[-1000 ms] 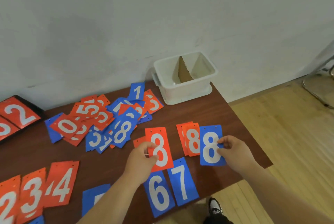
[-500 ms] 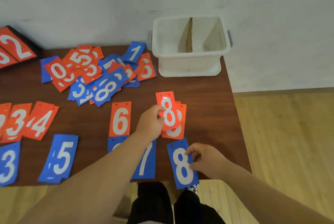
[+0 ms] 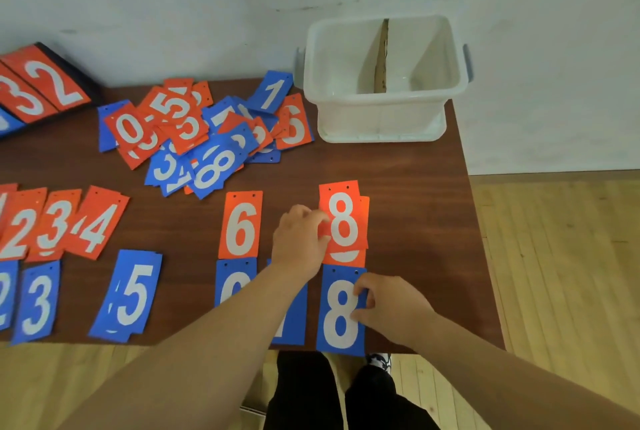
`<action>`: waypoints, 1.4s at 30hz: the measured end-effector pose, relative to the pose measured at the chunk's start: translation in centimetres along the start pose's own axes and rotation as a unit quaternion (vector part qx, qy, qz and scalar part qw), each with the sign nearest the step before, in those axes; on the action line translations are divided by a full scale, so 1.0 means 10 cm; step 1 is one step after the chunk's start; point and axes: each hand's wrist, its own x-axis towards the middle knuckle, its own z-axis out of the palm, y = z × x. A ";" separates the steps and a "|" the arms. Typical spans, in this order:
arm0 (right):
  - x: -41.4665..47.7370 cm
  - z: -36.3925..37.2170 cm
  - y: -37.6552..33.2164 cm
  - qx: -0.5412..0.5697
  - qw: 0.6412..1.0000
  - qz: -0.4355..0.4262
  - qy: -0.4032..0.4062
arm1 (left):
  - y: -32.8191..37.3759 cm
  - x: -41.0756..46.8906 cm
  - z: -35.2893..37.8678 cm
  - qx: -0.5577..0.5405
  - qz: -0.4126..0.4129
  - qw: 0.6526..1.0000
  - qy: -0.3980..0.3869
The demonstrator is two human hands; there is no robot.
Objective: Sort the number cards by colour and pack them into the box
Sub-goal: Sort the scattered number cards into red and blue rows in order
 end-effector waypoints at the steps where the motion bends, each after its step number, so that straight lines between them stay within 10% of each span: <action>1: -0.02 -0.07 -0.02 0.002 1.000 -0.002 0.014 | -0.03 -0.03 -0.05 -0.010 -0.006 1.000 0.006; 19: 0.57 -1.51 -2.23 -0.127 0.950 -0.192 0.211 | -1.56 -0.73 -2.19 0.017 -0.127 0.973 0.191; 42: 2.73 -0.92 -3.52 -0.093 0.972 0.036 0.213 | -4.13 1.65 -2.62 -0.055 -0.135 0.989 0.019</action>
